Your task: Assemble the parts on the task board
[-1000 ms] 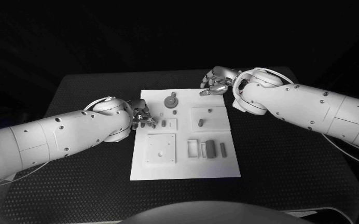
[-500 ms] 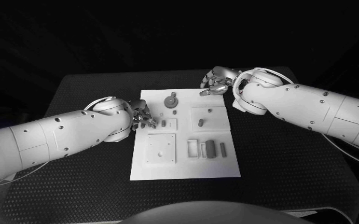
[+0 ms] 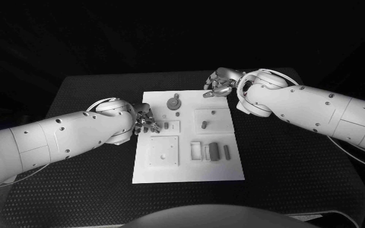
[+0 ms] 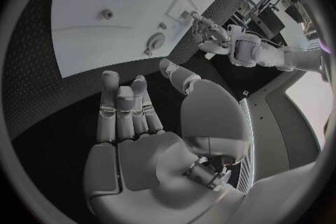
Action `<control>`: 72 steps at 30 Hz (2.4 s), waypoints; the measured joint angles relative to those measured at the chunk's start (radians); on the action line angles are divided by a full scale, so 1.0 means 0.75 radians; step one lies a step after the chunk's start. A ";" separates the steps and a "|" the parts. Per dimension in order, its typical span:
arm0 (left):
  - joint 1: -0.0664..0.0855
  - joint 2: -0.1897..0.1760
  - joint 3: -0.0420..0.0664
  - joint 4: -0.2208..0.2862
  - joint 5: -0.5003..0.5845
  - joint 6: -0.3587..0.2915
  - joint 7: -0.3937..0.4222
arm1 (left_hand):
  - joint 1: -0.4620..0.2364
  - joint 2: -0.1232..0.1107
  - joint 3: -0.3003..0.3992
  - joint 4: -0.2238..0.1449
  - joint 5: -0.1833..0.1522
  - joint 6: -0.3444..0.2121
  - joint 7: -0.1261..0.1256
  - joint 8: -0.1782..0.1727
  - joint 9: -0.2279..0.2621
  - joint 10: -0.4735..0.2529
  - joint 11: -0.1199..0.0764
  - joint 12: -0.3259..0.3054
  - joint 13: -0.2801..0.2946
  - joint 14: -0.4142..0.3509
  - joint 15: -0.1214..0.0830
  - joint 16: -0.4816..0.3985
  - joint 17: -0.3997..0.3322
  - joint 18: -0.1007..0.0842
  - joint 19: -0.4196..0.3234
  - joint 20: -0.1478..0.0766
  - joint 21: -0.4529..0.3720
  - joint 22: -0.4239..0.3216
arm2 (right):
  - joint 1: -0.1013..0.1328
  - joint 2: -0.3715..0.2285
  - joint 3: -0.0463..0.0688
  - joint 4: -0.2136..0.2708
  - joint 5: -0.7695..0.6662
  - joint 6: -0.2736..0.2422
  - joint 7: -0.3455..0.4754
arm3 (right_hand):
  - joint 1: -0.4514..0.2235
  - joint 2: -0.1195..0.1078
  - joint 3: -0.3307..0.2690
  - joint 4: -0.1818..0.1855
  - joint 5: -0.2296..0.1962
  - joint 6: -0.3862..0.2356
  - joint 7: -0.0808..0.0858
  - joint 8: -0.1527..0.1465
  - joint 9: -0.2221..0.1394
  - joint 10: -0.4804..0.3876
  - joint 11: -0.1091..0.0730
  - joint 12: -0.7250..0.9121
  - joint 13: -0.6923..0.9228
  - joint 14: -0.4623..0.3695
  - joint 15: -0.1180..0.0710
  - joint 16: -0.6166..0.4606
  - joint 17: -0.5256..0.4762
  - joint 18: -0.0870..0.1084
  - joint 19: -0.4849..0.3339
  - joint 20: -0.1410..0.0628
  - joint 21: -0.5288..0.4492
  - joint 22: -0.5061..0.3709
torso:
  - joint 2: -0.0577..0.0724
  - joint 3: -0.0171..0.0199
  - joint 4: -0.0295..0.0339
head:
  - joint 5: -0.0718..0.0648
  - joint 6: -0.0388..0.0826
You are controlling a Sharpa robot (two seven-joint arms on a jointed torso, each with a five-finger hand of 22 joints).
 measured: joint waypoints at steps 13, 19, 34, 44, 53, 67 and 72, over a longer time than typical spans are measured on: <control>0.000 -0.001 0.000 -0.004 0.003 0.007 0.003 | 0.005 -0.005 0.000 0.000 -0.001 0.000 0.000 -0.001 0.000 0.000 0.000 0.000 0.000 -0.004 -0.004 0.000 0.000 0.000 0.003 -0.003 0.000 0.000 | -0.001 0.000 0.000 -0.001 0.000 0.000 0.000 | 0.000 0.000 0.000 0.000 0.000 -0.003 0.002 0.000 0.000 0.000 0.000 0.000 0.000 0.000 0.000 0.000 0.000 0.000 0.000 0.000 0.000 0.000 | 0.000 0.0000 0.0000 | -0.002 0.000; -0.004 -0.008 -0.003 -0.005 0.040 -0.023 0.014 | 0.008 -0.008 0.000 0.000 0.003 0.002 -0.002 -0.002 0.000 0.000 0.000 0.000 -0.001 -0.004 -0.004 0.000 -0.001 0.000 0.003 -0.003 0.000 0.000 | -0.001 0.000 0.000 -0.002 0.000 0.000 0.000 | 0.000 0.000 0.000 0.000 0.000 -0.003 0.002 0.000 -0.001 0.000 0.000 0.000 -0.001 0.000 0.000 0.000 0.000 0.000 0.000 0.000 0.000 0.000 | 0.000 -0.0001 0.0000 | -0.001 0.004; -0.013 -0.020 -0.002 -0.033 0.255 -0.089 0.027 | 0.018 -0.018 0.000 0.000 -0.006 0.007 0.003 -0.007 0.001 0.005 -0.005 0.000 -0.002 -0.003 -0.004 0.000 -0.001 0.000 0.003 -0.002 0.000 -0.001 | -0.002 0.000 0.000 -0.007 0.001 0.000 -0.001 | 0.000 0.000 -0.004 0.004 0.000 0.001 0.004 0.000 -0.001 0.000 0.000 0.000 -0.001 0.000 0.000 0.000 0.000 0.000 0.000 0.000 0.000 0.000 | 0.000 0.0001 0.0000 | -0.001 0.005; -0.017 -0.032 0.023 -0.062 0.319 -0.092 0.015 | 0.018 -0.018 0.000 0.000 -0.011 0.017 0.004 -0.007 0.007 0.014 -0.005 0.000 -0.002 0.002 -0.003 0.000 0.000 0.000 0.005 0.000 0.000 0.001 | -0.002 0.000 0.000 -0.007 0.001 0.000 -0.001 | 0.000 0.000 -0.004 0.004 0.000 0.003 0.002 0.000 -0.001 0.000 0.000 0.000 -0.001 0.000 0.000 0.000 0.000 0.000 0.000 0.000 0.000 0.000 | 0.000 0.0005 0.0000 | 0.002 0.008; -0.017 -0.023 0.039 -0.085 0.295 -0.100 0.008 | 0.024 -0.024 0.000 0.000 -0.003 0.017 0.004 -0.012 0.007 0.014 -0.005 0.000 -0.002 0.000 -0.008 0.000 0.000 0.000 0.005 0.000 0.000 0.000 | -0.002 0.001 0.000 -0.006 0.001 0.000 -0.001 | 0.000 0.000 -0.004 0.004 0.000 0.000 0.005 0.000 -0.001 0.000 0.000 0.000 -0.001 0.000 0.000 0.000 0.000 0.000 0.000 0.000 0.000 0.000 | 0.000 0.0004 0.0001 | 0.003 0.009; -0.017 0.007 0.039 -0.096 0.219 -0.100 0.009 | 0.024 -0.024 0.000 0.000 -0.003 0.017 0.003 -0.012 0.008 0.014 -0.005 0.000 -0.002 0.000 -0.008 0.000 0.000 0.000 0.012 -0.003 0.000 0.000 | -0.002 0.001 0.000 -0.006 0.001 0.000 -0.001 | 0.000 0.000 -0.004 0.004 0.000 0.000 0.005 0.000 -0.002 0.000 0.000 0.000 -0.001 0.000 0.000 0.000 0.000 0.000 0.000 0.000 0.000 0.000 | 0.000 0.0005 0.0001 | 0.003 0.010; -0.017 0.011 0.039 -0.089 0.197 -0.093 0.011 | 0.024 -0.023 0.000 0.000 -0.005 0.017 0.003 -0.017 0.008 0.014 -0.005 0.000 -0.002 0.001 -0.008 0.000 0.000 0.000 0.012 -0.003 0.000 0.000 | -0.002 0.001 0.000 -0.006 0.001 0.000 -0.001 | -0.005 0.005 -0.004 0.004 0.000 -0.002 0.002 0.000 -0.002 0.000 0.000 0.000 -0.001 0.000 0.000 0.000 0.000 0.000 0.000 0.000 0.000 0.000 | 0.000 0.0004 0.0000 | 0.001 0.008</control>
